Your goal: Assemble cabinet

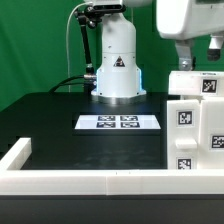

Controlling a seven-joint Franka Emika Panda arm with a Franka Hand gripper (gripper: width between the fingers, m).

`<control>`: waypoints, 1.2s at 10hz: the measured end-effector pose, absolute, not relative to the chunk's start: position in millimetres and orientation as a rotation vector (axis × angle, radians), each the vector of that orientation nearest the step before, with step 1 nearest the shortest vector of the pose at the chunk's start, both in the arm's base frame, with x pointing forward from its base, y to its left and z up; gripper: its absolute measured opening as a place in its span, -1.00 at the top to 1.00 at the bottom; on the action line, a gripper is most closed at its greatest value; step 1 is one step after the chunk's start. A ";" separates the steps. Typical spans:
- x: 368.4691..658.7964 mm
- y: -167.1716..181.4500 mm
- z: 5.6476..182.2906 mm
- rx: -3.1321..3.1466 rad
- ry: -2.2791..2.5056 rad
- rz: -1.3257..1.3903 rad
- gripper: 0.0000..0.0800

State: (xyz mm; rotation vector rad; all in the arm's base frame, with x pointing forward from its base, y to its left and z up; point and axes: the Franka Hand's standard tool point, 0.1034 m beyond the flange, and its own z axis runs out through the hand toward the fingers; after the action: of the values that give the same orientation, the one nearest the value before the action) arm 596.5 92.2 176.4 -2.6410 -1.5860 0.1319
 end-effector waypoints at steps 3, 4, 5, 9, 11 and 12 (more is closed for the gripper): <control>592.2 101.3 177.4 -2.588 -1.684 0.104 -0.99; 592.8 105.7 176.7 -2.620 -1.650 0.077 -0.99; 591.9 109.7 175.1 -2.642 -1.631 0.045 -0.99; 584.7 99.6 157.9 -2.670 -1.630 -0.012 -0.99; 584.3 98.0 156.2 -2.672 -1.627 -0.007 -0.99; 584.2 97.1 155.5 -2.675 -1.623 -0.005 -0.69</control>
Offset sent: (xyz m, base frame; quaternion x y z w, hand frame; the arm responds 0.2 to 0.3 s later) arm -0.0108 0.0250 -0.0012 -0.0225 0.0385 0.0469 0.9979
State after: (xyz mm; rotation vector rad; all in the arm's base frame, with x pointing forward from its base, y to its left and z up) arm 584.2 97.1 155.5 -2.6746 -1.6229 -0.0049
